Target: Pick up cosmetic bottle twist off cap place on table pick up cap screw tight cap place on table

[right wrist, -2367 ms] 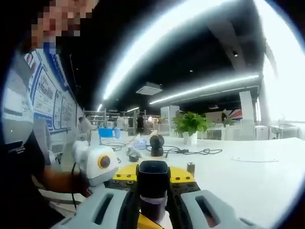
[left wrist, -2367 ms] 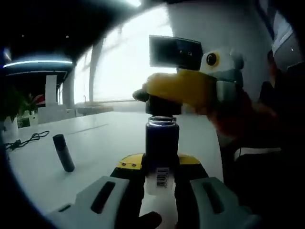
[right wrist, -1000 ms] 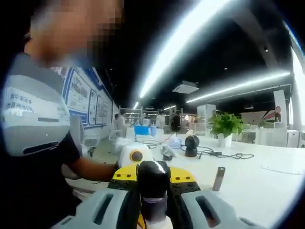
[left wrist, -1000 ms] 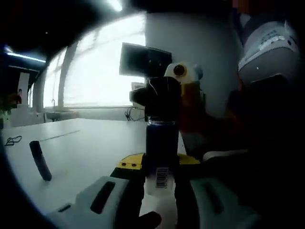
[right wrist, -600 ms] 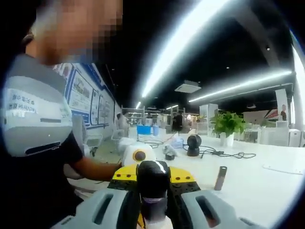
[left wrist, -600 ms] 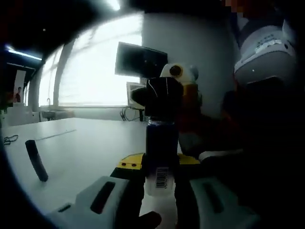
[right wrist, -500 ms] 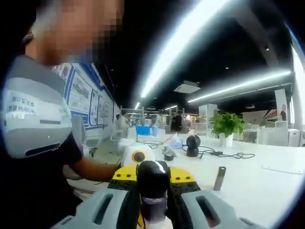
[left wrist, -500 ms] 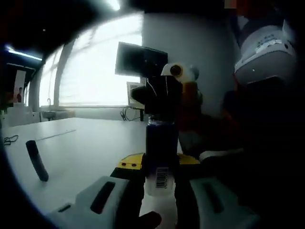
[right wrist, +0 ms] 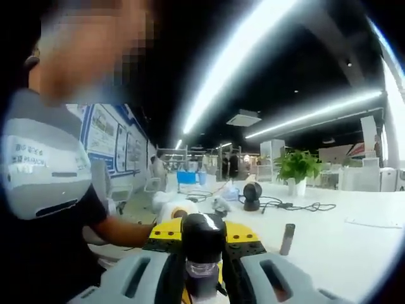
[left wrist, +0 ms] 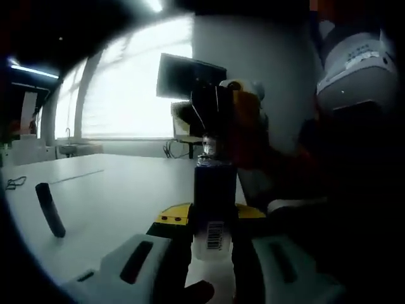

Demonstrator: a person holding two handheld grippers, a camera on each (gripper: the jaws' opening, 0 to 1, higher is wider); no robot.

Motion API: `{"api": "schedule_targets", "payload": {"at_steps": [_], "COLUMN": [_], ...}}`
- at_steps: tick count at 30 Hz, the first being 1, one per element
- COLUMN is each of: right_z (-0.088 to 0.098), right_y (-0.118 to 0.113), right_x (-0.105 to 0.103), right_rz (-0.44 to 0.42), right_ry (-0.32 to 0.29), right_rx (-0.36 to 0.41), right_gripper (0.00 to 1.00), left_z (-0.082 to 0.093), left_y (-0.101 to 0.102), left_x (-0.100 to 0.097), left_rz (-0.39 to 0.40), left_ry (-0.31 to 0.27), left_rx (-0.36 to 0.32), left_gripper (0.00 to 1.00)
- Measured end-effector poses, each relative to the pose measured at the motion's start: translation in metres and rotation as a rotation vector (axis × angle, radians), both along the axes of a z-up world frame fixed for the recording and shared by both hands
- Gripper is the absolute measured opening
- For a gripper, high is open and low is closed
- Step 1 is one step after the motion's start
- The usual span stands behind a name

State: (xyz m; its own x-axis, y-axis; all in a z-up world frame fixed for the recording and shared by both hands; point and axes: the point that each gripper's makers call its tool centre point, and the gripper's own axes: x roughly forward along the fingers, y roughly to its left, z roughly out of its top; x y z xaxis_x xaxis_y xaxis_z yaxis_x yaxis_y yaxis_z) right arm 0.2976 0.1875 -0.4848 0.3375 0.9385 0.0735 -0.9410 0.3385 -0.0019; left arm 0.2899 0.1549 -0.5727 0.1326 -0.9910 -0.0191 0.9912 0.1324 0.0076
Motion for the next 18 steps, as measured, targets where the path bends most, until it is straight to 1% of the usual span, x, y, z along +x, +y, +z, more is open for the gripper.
{"api": "schedule_targets", "payload": {"at_steps": [8,12,17,18], "right_z": [0.008,0.013,0.018,0.020], "right_y": [-0.004,-0.009,-0.014,-0.015], "right_x": [0.003,0.007,0.010,0.011], "right_rz": [-0.001,-0.001,-0.006,-0.004], "right_ry": [0.021,0.051,0.080,0.093], "right_rx": [0.035,0.084,0.126,0.145], "right_gripper": [0.15,0.15,0.15,0.15], "left_z": [0.001,0.002,0.002,0.002], "left_y": [0.002,0.002,0.001,0.001], "left_x": [0.005,0.008,0.009,0.010], "left_rz": [0.017,0.027,0.032,0.034], "left_ry": [0.004,0.012,0.011,0.010], "left_rx": [0.002,0.001,0.005,0.007], "left_gripper": [0.13,0.13,0.13,0.13]}}
